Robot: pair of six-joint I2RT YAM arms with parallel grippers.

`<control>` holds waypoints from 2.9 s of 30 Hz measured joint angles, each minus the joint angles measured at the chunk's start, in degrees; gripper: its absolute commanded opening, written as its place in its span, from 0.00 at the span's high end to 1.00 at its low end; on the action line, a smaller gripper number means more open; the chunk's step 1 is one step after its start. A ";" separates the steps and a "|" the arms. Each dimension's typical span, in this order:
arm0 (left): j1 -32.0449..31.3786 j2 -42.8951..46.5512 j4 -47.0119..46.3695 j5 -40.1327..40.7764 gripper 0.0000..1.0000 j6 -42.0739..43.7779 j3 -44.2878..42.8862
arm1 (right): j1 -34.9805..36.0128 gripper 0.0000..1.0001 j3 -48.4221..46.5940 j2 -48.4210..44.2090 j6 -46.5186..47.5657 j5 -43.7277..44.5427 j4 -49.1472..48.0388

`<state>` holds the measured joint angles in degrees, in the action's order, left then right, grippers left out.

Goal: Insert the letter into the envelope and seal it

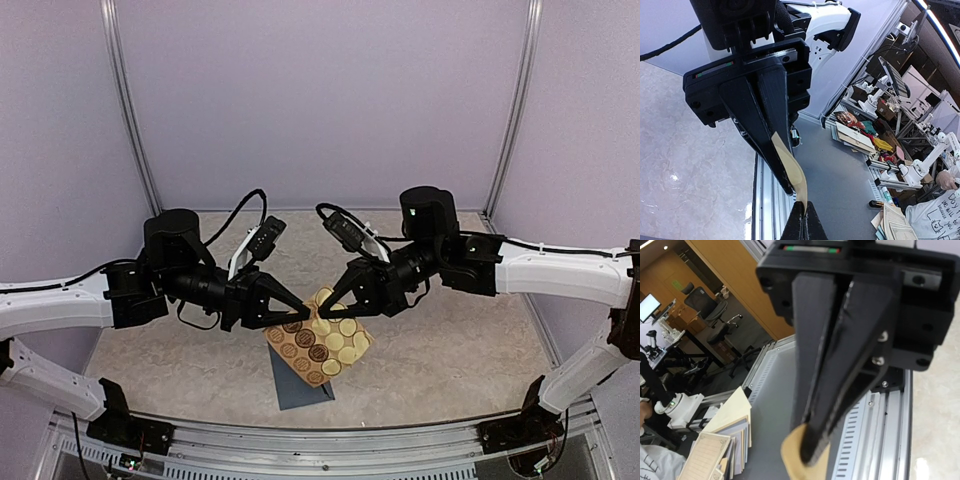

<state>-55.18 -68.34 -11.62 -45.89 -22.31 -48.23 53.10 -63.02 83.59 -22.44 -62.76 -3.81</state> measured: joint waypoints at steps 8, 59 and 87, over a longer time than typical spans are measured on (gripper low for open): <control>0.00 -0.31 -0.83 -0.48 1.00 0.00 0.00 | -0.04 1.00 0.00 0.00 -0.28 -0.07 -0.48; -0.24 -2.86 -6.23 -1.86 1.00 -1.99 -0.57 | -0.04 1.00 1.49 -0.68 -1.53 0.83 -2.08; -0.13 -1.20 -5.92 -1.03 1.00 -1.44 -0.55 | 0.66 0.84 3.06 -2.29 -3.48 0.00 -4.59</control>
<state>-55.31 -69.54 -17.54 -46.92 -23.75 -48.77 53.76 -59.96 81.30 -25.91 -62.76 -8.40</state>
